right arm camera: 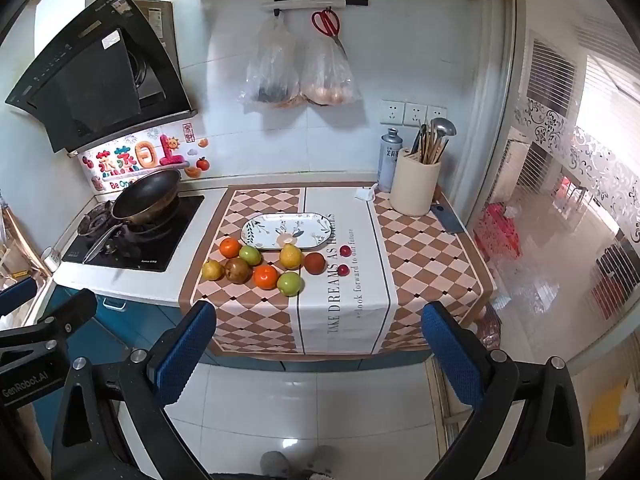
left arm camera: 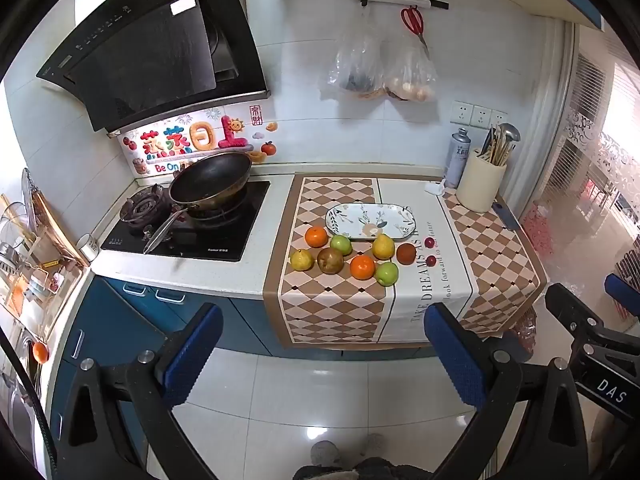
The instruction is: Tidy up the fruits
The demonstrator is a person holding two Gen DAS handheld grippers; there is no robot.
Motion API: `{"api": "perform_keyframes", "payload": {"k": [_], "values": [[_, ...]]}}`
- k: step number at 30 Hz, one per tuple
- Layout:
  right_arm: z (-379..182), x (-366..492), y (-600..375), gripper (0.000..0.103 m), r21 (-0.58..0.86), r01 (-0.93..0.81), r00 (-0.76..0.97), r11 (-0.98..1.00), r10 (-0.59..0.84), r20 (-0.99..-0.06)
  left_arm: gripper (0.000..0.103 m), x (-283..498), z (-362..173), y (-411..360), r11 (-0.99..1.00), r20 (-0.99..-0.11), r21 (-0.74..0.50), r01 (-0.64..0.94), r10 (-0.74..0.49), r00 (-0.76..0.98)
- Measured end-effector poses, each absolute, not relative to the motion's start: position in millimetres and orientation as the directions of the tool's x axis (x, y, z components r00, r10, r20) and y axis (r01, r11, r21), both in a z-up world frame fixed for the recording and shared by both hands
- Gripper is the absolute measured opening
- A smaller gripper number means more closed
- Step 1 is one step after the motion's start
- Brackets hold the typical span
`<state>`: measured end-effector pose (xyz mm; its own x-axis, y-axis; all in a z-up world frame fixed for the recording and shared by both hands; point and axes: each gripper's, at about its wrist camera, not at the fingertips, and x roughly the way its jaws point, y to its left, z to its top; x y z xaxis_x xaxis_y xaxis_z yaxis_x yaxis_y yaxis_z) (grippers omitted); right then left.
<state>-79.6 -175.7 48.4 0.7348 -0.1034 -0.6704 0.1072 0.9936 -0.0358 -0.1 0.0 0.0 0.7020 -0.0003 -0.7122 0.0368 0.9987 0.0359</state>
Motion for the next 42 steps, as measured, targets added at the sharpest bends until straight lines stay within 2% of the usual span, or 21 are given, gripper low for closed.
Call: {"api": "perform_keyframes", "payload": {"k": [42], "values": [[45.5,-62.5,-172.4,0.103,-0.034,0.102,0.727,0.994,-0.098,-0.680,0.103,4.7,-3.8,9.6,0.999,-0.725,0.024,0.032,-0.005,0.689]]}}
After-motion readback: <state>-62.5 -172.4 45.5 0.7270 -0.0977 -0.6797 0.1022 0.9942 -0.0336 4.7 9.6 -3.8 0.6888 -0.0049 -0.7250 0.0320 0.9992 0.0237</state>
